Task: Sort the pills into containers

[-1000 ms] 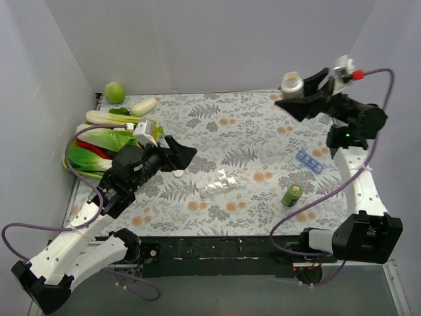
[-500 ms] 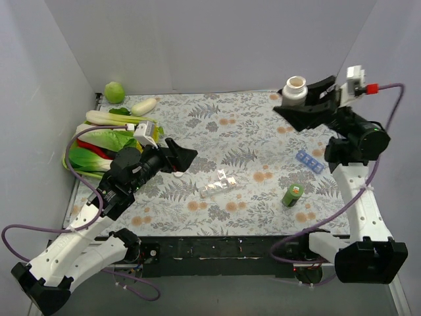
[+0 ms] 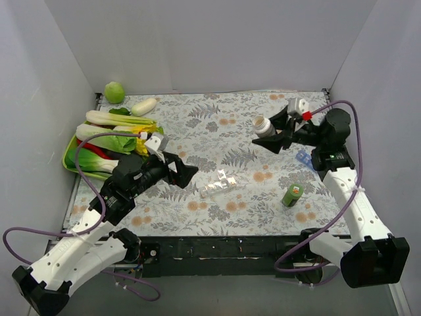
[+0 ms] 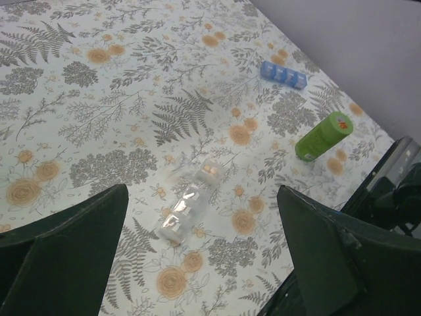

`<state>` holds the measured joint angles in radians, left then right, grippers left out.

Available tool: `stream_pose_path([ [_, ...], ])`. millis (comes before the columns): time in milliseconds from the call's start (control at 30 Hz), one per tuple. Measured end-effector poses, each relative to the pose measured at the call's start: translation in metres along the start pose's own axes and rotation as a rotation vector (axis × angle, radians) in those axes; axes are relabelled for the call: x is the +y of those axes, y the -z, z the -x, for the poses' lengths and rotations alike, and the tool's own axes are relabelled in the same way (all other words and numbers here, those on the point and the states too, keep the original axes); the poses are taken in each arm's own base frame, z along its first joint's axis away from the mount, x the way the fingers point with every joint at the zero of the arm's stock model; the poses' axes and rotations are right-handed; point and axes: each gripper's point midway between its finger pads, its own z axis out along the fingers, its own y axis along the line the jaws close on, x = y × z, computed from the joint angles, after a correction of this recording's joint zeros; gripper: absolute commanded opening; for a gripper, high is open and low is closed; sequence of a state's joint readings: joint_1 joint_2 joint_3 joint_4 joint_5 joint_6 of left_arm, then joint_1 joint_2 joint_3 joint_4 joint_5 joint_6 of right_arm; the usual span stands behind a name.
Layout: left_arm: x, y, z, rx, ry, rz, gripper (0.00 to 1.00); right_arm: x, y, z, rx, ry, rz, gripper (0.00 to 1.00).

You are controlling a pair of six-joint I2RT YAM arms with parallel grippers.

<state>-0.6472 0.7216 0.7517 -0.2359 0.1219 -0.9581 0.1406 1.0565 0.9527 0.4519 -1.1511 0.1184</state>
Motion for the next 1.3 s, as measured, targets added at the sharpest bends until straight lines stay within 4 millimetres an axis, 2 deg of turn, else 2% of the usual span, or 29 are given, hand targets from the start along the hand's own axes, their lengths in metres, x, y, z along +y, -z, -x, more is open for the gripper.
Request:
stream_pose_path([
  [167,0.007,0.001,-0.025,0.035,-0.131,-0.029,0.98,0.0,-0.004,-0.088,0.192,0.002,0.051,0.07],
  [267,0.013,-0.002,-0.048,0.076,-0.191,-0.049,0.98,0.006,-0.002,-0.132,0.293,0.005,0.09,0.07],
  [433,0.022,-0.003,-0.083,0.116,-0.25,-0.076,0.98,0.027,0.003,-0.195,0.447,0.029,0.183,0.07],
  [533,0.024,-0.001,-0.09,0.1,-0.275,-0.086,0.98,0.045,0.007,-0.223,0.529,0.034,0.251,0.06],
  [767,0.022,0.004,-0.087,0.021,-0.34,-0.114,0.98,0.071,0.006,-0.267,0.666,0.043,0.383,0.06],
  [933,0.019,0.009,-0.077,-0.05,-0.381,-0.124,0.98,0.08,0.007,-0.29,0.749,0.038,0.422,0.06],
  [1300,0.02,0.012,-0.069,-0.092,-0.418,-0.115,0.98,0.075,0.006,-0.314,0.897,0.073,0.385,0.05],
])
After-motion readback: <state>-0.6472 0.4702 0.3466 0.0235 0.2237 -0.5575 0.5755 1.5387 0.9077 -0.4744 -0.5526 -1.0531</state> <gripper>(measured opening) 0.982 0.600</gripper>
